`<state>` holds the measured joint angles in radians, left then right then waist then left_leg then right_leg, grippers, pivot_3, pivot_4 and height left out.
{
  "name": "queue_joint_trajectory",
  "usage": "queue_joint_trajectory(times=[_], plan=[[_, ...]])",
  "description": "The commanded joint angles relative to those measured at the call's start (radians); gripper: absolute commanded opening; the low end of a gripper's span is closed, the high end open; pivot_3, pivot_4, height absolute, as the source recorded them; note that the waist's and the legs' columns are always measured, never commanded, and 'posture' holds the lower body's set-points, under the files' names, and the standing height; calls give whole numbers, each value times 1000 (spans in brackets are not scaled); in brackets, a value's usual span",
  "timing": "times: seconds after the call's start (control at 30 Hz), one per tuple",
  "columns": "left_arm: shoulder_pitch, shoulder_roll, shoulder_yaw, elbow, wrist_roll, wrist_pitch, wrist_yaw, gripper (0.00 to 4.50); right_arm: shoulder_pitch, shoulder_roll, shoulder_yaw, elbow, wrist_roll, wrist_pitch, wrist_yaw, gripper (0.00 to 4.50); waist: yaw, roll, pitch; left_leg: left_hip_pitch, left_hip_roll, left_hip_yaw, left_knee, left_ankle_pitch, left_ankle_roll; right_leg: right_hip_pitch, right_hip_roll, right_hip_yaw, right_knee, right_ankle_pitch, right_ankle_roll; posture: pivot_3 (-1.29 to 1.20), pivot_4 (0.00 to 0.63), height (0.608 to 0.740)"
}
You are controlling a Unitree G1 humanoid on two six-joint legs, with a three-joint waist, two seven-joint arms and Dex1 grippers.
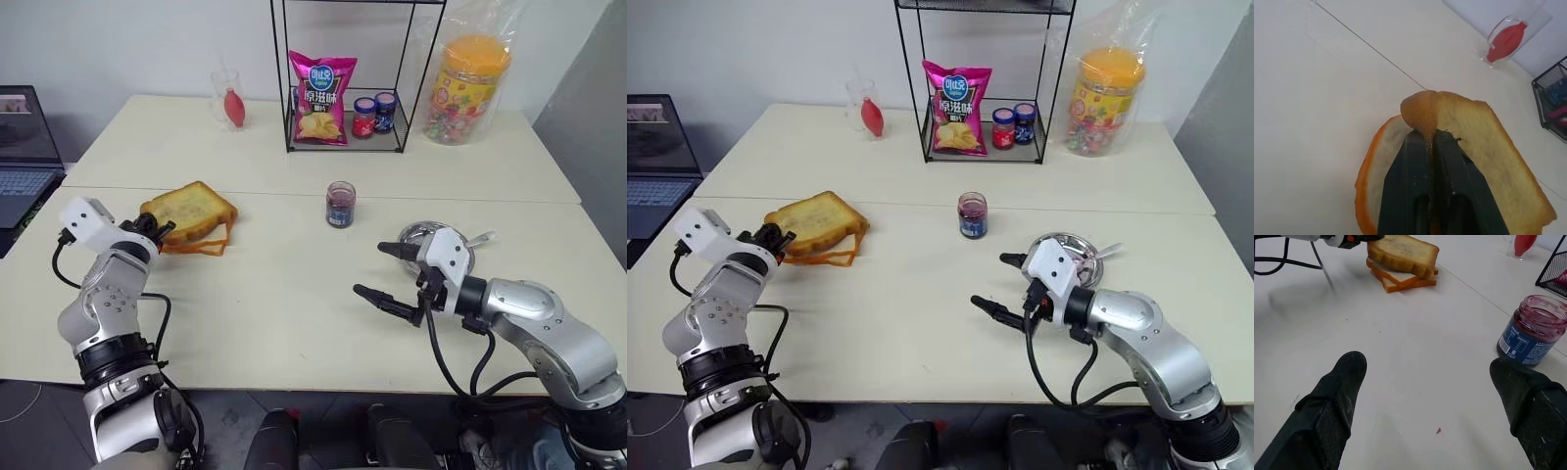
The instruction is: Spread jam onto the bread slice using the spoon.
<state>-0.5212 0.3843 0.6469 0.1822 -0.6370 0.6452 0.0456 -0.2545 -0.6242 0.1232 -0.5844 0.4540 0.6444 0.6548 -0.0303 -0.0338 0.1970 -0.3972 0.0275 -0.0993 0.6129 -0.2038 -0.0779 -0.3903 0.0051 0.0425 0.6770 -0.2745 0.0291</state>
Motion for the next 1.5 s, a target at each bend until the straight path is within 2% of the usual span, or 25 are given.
queue_joint_trajectory(times=[0.03,0.2,0.33,0.43,0.57,0.7,0.87,1.1,1.33,1.37,1.4,1.5], plan=[[12,-14,36,-125,-104,6,-42,7,0,-10,-30,-36,6,-10,8,4500,0,0,0,0,0,0,0,0,0,0,0,0,0,0,0,0,150,740],[59,36,58,-235,-323,151,-175,7,15,-18,-43,-40,4,-17,9,4500,-1,-1,1,-1,0,0,0,0,-1,0,0,0,0,0,0,0,150,740],[123,124,25,-278,-454,295,-307,7,28,-25,-57,-43,4,-19,8,4500,-2,-1,1,0,0,0,0,0,-1,0,0,0,0,0,0,0,150,740],[161,173,-26,-307,-513,379,-381,7,45,-34,-73,-49,6,-20,9,4500,-3,-1,1,0,0,0,0,0,-1,0,0,0,0,0,0,0,150,740],[175,187,-91,-327,-551,438,-420,7,70,-53,-97,-63,11,-14,11,4500,1,-1,1,0,0,0,0,0,-1,0,0,0,0,0,0,0,150,740],[202,105,-233,-366,-503,425,-427,7,118,-77,-133,-92,22,1,12,4500,2,-1,1,-1,0,1,-1,0,-1,0,0,1,-2,0,-1,0,150,740],[224,4,-347,-345,-419,362,-427,7,163,-86,-144,-128,23,14,-3,4500,2,-1,1,-1,0,1,-1,0,-1,-1,0,1,-2,0,0,0,150,740],[229,-27,-459,-263,-243,265,-435,7,212,-100,-141,-163,9,25,-14,4500,-1,0,0,0,0,1,-1,0,-1,-1,0,1,-2,-1,-1,0,150,740],[243,2,-504,-279,-137,222,-455,7,215,-98,-135,-163,6,23,-17,4500,0,0,0,-1,0,1,-1,0,-1,-1,0,1,-3,0,-1,0,150,740],[246,1,-506,-283,-127,213,-454,526,216,-97,-133,-162,5,22,-16,4500,0,0,0,-1,0,1,-1,0,-1,-1,0,1,-3,0,-1,0,150,740],[247,-4,-503,-285,-125,210,-454,615,215,-96,-131,-161,4,20,-15,4500,0,0,0,-1,0,1,-1,0,-1,-1,0,1,-3,0,-1,0,150,740],[260,-14,-495,-300,-99,188,-439,1330,212,-95,-130,-156,2,17,-13,4500,0,0,0,-1,0,1,-1,0,-1,-1,0,1,-3,0,-1,0,150,740]])
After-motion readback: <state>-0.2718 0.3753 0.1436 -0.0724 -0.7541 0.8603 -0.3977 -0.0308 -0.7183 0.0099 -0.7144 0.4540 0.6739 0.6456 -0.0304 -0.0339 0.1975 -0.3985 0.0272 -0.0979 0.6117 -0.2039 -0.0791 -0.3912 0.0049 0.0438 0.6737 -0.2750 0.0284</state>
